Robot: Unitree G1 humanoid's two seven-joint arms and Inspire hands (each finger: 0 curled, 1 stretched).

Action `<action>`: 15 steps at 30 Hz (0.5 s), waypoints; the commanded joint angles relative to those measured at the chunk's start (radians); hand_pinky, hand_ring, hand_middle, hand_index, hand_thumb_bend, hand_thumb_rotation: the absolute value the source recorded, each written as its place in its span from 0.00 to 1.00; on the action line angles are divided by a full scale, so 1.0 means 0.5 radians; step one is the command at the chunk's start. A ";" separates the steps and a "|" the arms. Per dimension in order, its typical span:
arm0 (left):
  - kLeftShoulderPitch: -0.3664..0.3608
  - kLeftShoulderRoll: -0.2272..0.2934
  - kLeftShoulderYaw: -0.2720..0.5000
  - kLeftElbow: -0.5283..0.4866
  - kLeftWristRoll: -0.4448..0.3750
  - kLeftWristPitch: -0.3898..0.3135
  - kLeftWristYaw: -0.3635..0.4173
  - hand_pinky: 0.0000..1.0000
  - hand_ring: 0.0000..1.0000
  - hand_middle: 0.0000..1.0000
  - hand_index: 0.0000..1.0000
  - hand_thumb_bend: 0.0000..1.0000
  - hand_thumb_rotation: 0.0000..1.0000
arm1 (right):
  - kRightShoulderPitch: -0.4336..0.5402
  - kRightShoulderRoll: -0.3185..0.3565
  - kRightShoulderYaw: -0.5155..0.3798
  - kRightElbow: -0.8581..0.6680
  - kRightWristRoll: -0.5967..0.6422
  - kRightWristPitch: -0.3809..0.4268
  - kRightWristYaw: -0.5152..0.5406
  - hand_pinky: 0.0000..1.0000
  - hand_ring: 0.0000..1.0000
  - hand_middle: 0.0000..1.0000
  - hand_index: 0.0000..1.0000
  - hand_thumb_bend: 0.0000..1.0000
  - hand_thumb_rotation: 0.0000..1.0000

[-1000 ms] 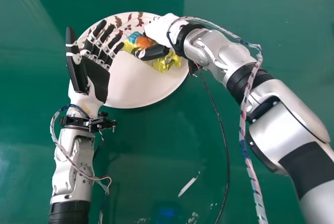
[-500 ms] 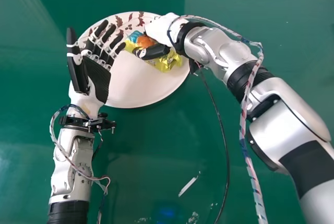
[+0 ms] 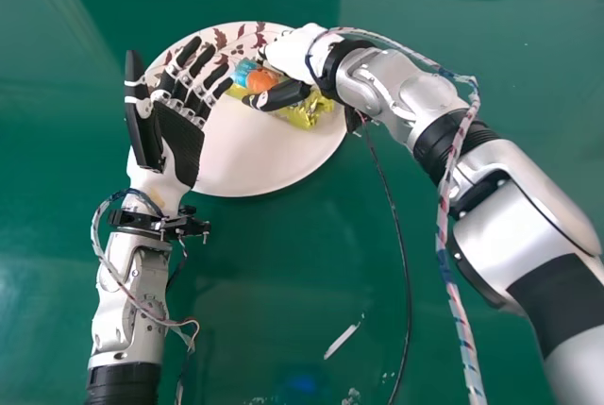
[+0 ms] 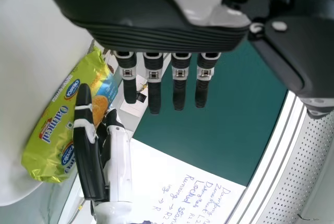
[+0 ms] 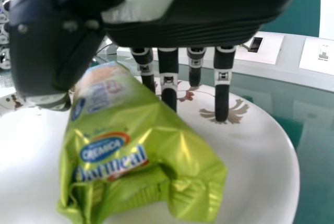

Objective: Pick up biscuit and place it in the plate

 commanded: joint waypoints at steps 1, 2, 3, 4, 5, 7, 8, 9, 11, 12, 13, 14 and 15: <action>0.014 0.006 0.002 0.021 -0.018 0.009 -0.015 0.89 0.86 0.91 0.90 1.00 0.76 | -0.015 -0.006 -0.001 0.010 0.012 -0.009 0.010 0.65 0.87 0.95 0.92 0.79 0.16; 0.013 0.008 0.002 0.021 -0.017 0.010 -0.017 0.89 0.86 0.91 0.90 1.00 0.75 | -0.016 -0.005 -0.002 0.011 0.012 -0.007 0.009 0.65 0.88 0.95 0.93 0.80 0.17; 0.013 0.008 0.003 0.017 -0.025 0.022 -0.018 0.89 0.86 0.92 0.90 1.00 0.75 | -0.015 -0.005 -0.003 0.010 0.013 -0.006 0.007 0.67 0.89 0.96 0.93 0.80 0.17; 0.013 0.007 0.005 0.012 -0.036 0.038 -0.018 0.90 0.86 0.91 0.90 1.00 0.75 | -0.015 -0.006 -0.006 0.008 0.016 -0.007 0.007 0.68 0.90 0.97 0.93 0.81 0.17; 0.013 0.006 0.006 0.008 -0.046 0.052 -0.018 0.90 0.87 0.91 0.90 1.00 0.75 | -0.015 -0.008 -0.010 0.006 0.020 -0.009 0.009 0.69 0.91 0.98 0.93 0.82 0.17; 0.014 0.003 0.009 -0.002 -0.055 0.072 -0.013 0.90 0.87 0.92 0.91 1.00 0.75 | -0.017 -0.013 -0.017 -0.003 0.030 -0.015 0.020 0.71 0.93 0.99 0.94 0.82 0.17; 0.016 0.001 0.009 -0.008 -0.060 0.082 -0.007 0.90 0.87 0.92 0.91 1.00 0.75 | -0.017 -0.017 -0.023 -0.010 0.038 -0.017 0.026 0.72 0.94 1.00 0.95 0.82 0.17; 0.018 0.002 0.009 -0.012 -0.069 0.090 -0.008 0.91 0.88 0.92 0.91 1.00 0.75 | -0.018 -0.020 -0.027 -0.018 0.043 -0.015 0.032 0.74 0.95 1.00 0.95 0.83 0.17; 0.020 0.002 0.009 -0.011 -0.080 0.091 -0.016 0.91 0.88 0.92 0.91 1.00 0.75 | -0.017 -0.029 -0.032 -0.039 0.047 -0.018 0.034 0.76 0.96 1.00 0.96 0.82 0.18; 0.021 0.000 0.010 -0.009 -0.084 0.090 -0.016 0.92 0.88 0.92 0.91 1.00 0.76 | -0.016 -0.035 -0.035 -0.051 0.051 -0.019 0.037 0.77 0.97 1.00 0.95 0.82 0.18; 0.022 -0.001 0.009 -0.007 -0.084 0.087 -0.015 0.93 0.88 0.93 0.92 1.00 0.77 | -0.016 -0.042 -0.039 -0.065 0.055 -0.020 0.042 0.79 0.97 1.00 0.95 0.82 0.19; 0.022 -0.002 0.009 -0.006 -0.084 0.086 -0.011 0.93 0.89 0.93 0.92 1.00 0.78 | -0.013 -0.048 -0.046 -0.081 0.063 -0.019 0.046 0.79 0.98 1.00 0.95 0.81 0.20; 0.023 -0.003 0.008 -0.008 -0.084 0.092 -0.004 0.93 0.89 0.93 0.92 1.00 0.80 | -0.008 -0.056 -0.057 -0.102 0.073 -0.019 0.043 0.80 0.98 1.00 0.95 0.82 0.20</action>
